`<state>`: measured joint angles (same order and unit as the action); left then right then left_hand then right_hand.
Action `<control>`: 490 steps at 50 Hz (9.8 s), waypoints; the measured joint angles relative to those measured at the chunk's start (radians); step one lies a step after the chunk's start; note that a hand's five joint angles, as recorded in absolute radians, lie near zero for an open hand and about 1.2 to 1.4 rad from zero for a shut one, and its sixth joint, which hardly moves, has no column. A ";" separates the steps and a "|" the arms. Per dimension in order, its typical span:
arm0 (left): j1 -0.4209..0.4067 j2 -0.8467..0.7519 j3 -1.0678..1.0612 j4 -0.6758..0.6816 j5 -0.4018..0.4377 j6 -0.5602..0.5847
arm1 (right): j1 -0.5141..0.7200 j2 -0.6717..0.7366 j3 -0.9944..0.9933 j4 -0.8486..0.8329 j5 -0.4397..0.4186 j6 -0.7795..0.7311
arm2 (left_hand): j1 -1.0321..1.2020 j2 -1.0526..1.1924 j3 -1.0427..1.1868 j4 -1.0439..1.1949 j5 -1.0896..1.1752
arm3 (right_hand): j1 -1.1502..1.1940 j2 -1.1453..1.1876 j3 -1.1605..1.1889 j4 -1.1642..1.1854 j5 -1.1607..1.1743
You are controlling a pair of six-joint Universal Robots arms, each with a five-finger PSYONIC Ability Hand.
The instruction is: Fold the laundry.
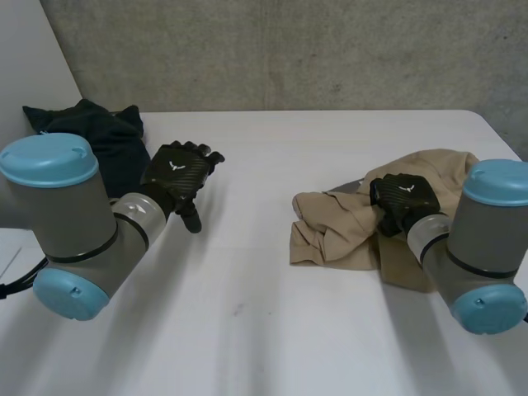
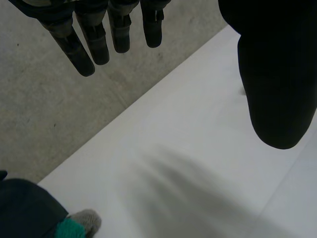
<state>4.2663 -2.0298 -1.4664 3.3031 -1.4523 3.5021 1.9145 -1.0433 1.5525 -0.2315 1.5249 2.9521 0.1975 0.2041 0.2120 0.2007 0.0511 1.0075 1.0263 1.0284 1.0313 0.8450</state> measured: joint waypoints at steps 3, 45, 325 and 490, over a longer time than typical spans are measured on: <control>-0.009 0.016 0.003 -0.007 0.002 -0.006 | 0.016 0.008 -0.012 -0.006 0.010 -0.016 | 0.000 0.000 0.000 0.000 0.000 | 0.095 0.133 0.145 0.157 0.141; -0.201 -0.260 0.466 -0.214 -0.090 -0.094 | 0.079 -0.347 -0.011 0.215 -0.241 -0.074 | 0.971 0.983 0.931 0.989 0.917 | -0.746 -0.764 -0.755 -0.747 -0.742; -0.020 0.212 -0.183 -0.346 -0.077 0.235 | 0.044 -0.138 0.078 0.176 -0.033 -0.501 | 0.983 0.991 0.975 0.996 0.932 | 0.113 0.151 0.163 0.169 0.166; -0.054 -0.418 0.684 -0.589 -0.353 0.417 | -0.013 -0.229 0.249 0.306 -0.123 -0.618 | 0.295 0.349 0.362 0.369 0.345 | 0.112 0.151 0.173 0.170 0.175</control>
<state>4.2121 -2.4477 -0.7823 2.7137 -1.8056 3.9189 1.9018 -1.2726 1.8014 0.0741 1.4020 2.3339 0.4926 0.5533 0.5745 0.5698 0.3959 1.1198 1.1774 1.2018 1.2009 1.0196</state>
